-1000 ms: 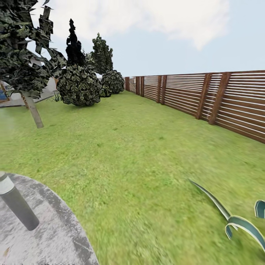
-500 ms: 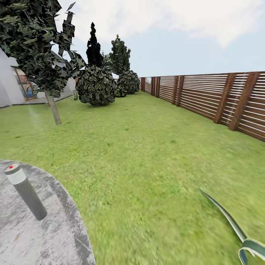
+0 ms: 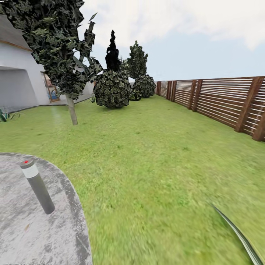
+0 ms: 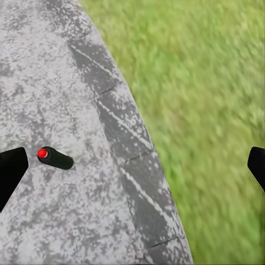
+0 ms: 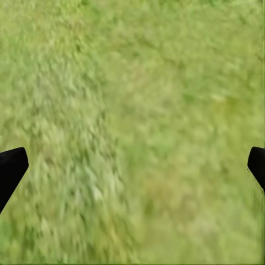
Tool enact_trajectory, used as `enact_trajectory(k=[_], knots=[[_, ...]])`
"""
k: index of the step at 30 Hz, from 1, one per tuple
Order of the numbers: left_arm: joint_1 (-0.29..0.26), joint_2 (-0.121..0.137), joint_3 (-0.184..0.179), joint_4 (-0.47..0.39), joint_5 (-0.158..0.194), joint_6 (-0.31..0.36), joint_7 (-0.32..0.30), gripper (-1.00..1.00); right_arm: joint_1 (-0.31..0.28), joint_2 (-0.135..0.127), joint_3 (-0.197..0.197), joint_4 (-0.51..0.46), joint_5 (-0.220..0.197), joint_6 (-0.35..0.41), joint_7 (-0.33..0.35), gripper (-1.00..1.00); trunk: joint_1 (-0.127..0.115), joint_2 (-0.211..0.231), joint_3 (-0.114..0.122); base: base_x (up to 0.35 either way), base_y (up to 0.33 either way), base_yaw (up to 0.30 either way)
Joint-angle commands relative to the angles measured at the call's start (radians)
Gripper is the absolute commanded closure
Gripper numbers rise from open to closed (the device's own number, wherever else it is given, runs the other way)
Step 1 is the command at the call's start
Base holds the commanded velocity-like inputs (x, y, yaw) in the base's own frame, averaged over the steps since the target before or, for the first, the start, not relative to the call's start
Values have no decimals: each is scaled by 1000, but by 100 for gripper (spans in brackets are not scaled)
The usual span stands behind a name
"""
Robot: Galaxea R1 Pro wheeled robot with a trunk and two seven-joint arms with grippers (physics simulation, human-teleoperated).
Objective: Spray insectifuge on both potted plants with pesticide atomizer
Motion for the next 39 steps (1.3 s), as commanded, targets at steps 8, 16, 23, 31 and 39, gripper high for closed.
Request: enact_trajectory(k=[8,16,23,31,39], knots=[[-1,2,2,-1,2,-3,2,-100,0,0,1,1,1,-3,0,-100,0,0,2,166,-130,268],[-1,2,2,-1,3,-2,11,-100,0,0,1,1,1,-3,-1,-100,0,0,5,20,-9,268],[-1,3,2,-1,16,-2,14,-100,0,0,1,1,1,-3,-1,-100,0,0,7,1,-1,268],[-1,4,-1,-1,63,-4,13,-100,0,0,1,1,1,-3,-1,-100,0,0,10,52,-37,268],[-1,3,-1,0,65,-4,13,-100,0,0,1,1,1,-3,0,-100,0,0,13,213,-184,268]])
